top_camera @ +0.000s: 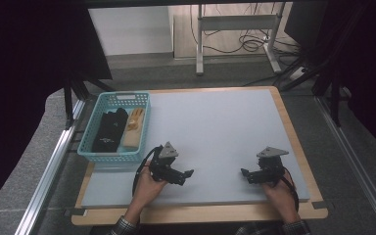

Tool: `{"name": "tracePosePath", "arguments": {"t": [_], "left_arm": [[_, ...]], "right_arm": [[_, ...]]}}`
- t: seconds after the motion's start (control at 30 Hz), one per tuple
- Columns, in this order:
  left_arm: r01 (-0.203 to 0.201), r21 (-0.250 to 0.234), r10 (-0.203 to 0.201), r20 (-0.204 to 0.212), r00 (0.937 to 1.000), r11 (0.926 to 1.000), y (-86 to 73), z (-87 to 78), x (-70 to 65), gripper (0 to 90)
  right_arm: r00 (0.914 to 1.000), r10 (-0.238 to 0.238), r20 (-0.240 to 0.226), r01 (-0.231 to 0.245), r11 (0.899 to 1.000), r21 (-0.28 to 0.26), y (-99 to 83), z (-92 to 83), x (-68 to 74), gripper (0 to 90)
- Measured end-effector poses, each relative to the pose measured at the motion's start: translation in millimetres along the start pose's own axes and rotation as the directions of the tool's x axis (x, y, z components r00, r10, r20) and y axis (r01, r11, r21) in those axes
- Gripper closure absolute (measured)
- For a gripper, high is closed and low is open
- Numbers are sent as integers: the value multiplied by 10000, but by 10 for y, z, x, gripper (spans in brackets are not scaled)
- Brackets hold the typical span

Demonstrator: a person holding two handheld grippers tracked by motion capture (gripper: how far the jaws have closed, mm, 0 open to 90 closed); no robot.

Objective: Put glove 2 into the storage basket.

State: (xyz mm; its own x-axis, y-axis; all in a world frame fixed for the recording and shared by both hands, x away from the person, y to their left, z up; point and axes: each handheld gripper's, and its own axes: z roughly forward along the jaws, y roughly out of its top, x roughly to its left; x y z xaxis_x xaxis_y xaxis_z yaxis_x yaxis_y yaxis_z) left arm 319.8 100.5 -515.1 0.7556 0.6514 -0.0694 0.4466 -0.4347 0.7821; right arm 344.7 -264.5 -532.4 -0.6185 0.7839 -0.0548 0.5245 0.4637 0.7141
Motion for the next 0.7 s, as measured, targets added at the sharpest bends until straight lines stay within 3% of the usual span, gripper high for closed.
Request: {"name": "tracePosePath", "arguments": {"t": [0.7], "left_arm": [[-332, 939, 338, -47, 9994, 9950, -136, 303, -67, 0]], "right_arm": [[10000, 26, 2, -26, 10000, 1, 1, -1, 4, 51]]}}
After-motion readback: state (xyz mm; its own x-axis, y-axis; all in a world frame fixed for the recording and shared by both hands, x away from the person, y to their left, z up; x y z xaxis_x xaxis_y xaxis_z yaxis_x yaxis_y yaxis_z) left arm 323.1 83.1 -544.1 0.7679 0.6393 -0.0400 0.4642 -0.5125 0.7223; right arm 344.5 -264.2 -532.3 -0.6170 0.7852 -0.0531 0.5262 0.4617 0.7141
